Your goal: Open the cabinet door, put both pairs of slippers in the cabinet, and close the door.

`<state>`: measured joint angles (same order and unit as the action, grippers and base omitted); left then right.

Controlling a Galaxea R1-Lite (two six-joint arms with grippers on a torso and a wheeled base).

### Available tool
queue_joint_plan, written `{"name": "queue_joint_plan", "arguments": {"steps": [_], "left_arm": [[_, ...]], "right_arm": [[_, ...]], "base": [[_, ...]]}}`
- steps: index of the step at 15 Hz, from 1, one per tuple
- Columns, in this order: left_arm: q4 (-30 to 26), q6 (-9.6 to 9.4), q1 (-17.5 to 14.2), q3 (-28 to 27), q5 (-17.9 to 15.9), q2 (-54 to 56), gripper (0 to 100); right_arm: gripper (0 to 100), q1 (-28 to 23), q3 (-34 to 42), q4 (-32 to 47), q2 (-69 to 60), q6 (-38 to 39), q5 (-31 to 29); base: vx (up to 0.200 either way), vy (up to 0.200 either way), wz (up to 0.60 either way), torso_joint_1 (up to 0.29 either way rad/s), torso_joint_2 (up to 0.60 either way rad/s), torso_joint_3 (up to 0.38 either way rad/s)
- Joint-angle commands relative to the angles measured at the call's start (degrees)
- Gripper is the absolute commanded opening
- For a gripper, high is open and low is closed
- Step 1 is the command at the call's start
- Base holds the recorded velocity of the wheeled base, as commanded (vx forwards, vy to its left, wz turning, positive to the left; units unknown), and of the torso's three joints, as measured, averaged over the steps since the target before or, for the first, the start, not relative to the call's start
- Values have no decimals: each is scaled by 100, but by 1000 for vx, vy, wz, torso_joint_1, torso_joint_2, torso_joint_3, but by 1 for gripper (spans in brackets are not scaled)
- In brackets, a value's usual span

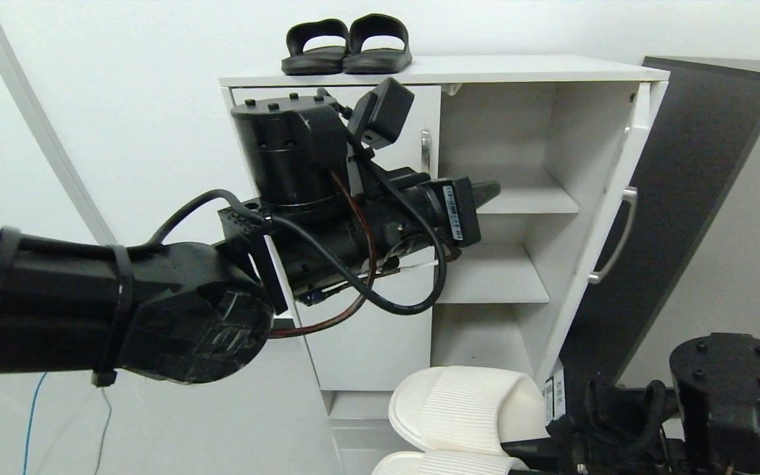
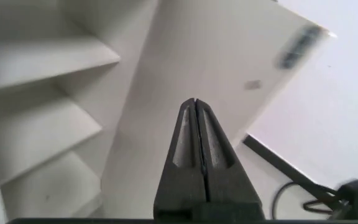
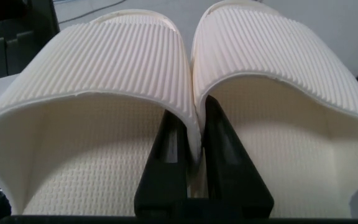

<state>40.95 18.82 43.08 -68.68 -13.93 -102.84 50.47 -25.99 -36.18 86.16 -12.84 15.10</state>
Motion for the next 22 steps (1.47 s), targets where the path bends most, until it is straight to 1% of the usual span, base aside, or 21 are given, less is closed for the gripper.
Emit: {"name": "queue_joint_plan", "arguments": {"steps": [1, 2, 4, 6, 7, 8, 9, 10, 11, 12, 13, 14, 15, 17, 18, 19, 20, 21, 22], "left_arm": [[1, -1, -160, 197, 5, 238, 0], [-25, -1, -248, 470, 5, 519, 0], [-96, -1, -432, 1226, 31, 1328, 0], [-316, -1, -696, 1981, 84, 2198, 0], [-500, -45, -863, 2368, 93, 2725, 0], [-693, -133, -977, 2693, 93, 3244, 0], [-869, -195, -1065, 2896, 101, 3587, 0], [-1388, -353, -1188, 3256, 260, 4369, 0], [-1862, -441, -1197, 3476, 497, 4923, 0], [-2513, -538, -1197, 3704, 919, 5617, 0], [-3040, -652, -1206, 3871, 1341, 6153, 0], [-3313, -731, -1258, 3950, 1543, 6470, 0], [-3796, -871, -1627, 4108, 1692, 7102, 0], [-4235, -915, -2216, 4311, 1719, 7814, 0], [-4578, -1021, -2779, 4478, 1842, 8280, 0], [-4816, -1047, -3210, 4609, 1973, 8544, 0], [-4912, -1056, -3500, 4724, 1982, 8781, 0], [-4921, -1056, -3614, 4820, 1991, 8887, 0], [-4921, -1214, -3746, 5163, 2000, 9124, 0]], "right_arm": [[0, -28, -11, -12, 32, 0, -16], [0, -46, -11, -12, 41, 0, -34], [0, -292, -73, -12, 50, 36, -16], [0, -424, -134, -12, 129, 44, -16], [0, -441, -143, -12, 173, 44, -16], [0, -441, -161, -12, 199, 44, -16], [0, -450, -170, -12, 208, 53, -16], [0, -521, -187, -21, 287, 53, -16], [0, -538, -205, -21, 331, 53, -7], [0, -547, -213, -21, 375, 53, -7], [0, -547, -213, -21, 384, 53, -7], [0, -547, -213, -21, 384, 53, -7], [0, -547, -213, -21, 384, 53, -7], [0, -556, -213, -29, 375, 53, -7], [0, -556, -205, -64, 375, 53, -7], [0, -556, -196, -100, 375, 53, -7], [0, -556, -196, -100, 375, 53, -7], [0, -556, -187, -100, 366, 44, -7], [0, -556, -187, -100, 366, 44, -7]], "base": [[0, 0, 0, 0, 0, 0], [0, 0, 0, 0, 0, 0], [0, 0, 0, 0, 0, 0], [0, 0, 0, 0, 0, 0], [0, 0, 0, 0, 0, 0], [0, 0, 0, 0, 0, 0], [0, 0, 0, 0, 0, 0], [0, 0, 0, 0, 0, 0], [0, 0, 0, 0, 0, 0], [0, 0, 0, 0, 0, 0], [0, 0, 0, 0, 0, 0], [0, 0, 0, 0, 0, 0], [0, 0, 0, 0, 0, 0], [0, 0, 0, 0, 0, 0], [0, 0, 0, 0, 0, 0], [0, 0, 0, 0, 0, 0], [0, 0, 0, 0, 0, 0], [0, 0, 0, 0, 0, 0], [0, 0, 0, 0, 0, 0]]}}
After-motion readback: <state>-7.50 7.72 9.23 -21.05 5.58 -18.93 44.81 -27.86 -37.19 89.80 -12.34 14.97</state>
